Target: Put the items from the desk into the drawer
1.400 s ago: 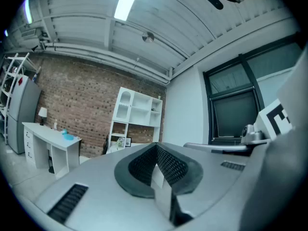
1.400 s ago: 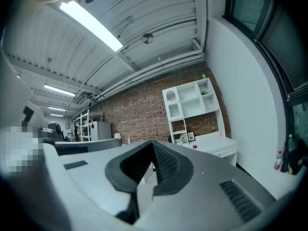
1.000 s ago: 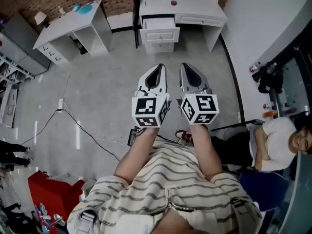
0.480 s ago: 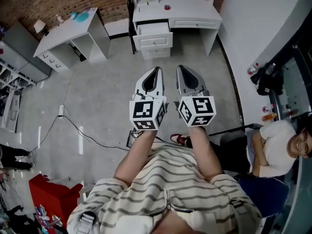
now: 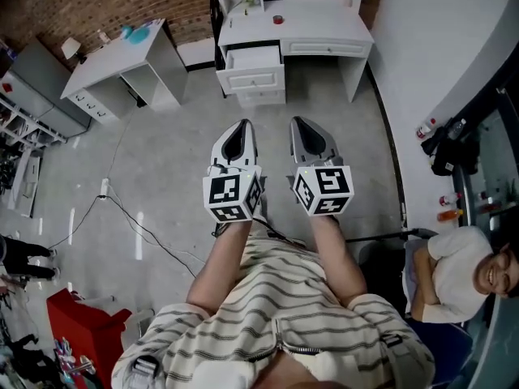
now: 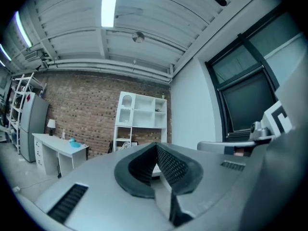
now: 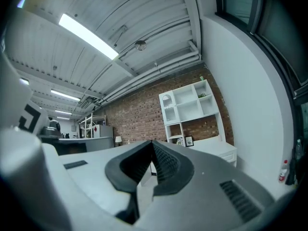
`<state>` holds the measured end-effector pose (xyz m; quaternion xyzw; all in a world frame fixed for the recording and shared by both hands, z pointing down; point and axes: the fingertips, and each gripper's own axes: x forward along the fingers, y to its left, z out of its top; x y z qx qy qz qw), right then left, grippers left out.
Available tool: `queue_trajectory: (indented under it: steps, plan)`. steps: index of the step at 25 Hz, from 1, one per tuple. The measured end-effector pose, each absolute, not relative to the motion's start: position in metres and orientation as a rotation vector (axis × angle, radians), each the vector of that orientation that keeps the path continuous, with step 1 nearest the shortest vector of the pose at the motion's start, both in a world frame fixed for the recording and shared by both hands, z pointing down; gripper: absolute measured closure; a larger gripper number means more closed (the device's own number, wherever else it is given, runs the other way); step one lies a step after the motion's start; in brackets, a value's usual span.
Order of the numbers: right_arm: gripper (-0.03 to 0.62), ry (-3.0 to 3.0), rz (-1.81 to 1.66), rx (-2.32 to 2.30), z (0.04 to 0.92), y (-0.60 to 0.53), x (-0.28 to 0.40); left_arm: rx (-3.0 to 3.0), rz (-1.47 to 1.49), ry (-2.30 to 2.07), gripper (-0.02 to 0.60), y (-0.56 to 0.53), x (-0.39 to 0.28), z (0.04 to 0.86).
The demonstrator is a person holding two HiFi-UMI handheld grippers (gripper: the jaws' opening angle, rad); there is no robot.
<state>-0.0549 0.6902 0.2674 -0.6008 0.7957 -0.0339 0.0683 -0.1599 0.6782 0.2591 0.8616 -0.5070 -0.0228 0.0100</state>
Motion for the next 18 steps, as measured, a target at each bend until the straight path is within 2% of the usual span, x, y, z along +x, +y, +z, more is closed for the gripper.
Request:
queue_trajectory:
  steps: [8, 13, 18]
  plan:
    - [0.582, 2.372, -0.067, -1.883, 0.295, 0.560, -0.009, 2.716, -0.105, -1.542, 0.578, 0.530, -0.119, 0.287]
    - [0.582, 2.355, -0.109, -1.964, 0.303, 0.400, 0.022, 2.689, -0.104, -1.495, 0.578, 0.359, -0.097, 0.298]
    - [0.582, 2.321, -0.090, -2.002, 0.262, 0.215, 0.037, 2.756, -0.039, -1.432, 0.578, 0.185, -0.074, 0.272]
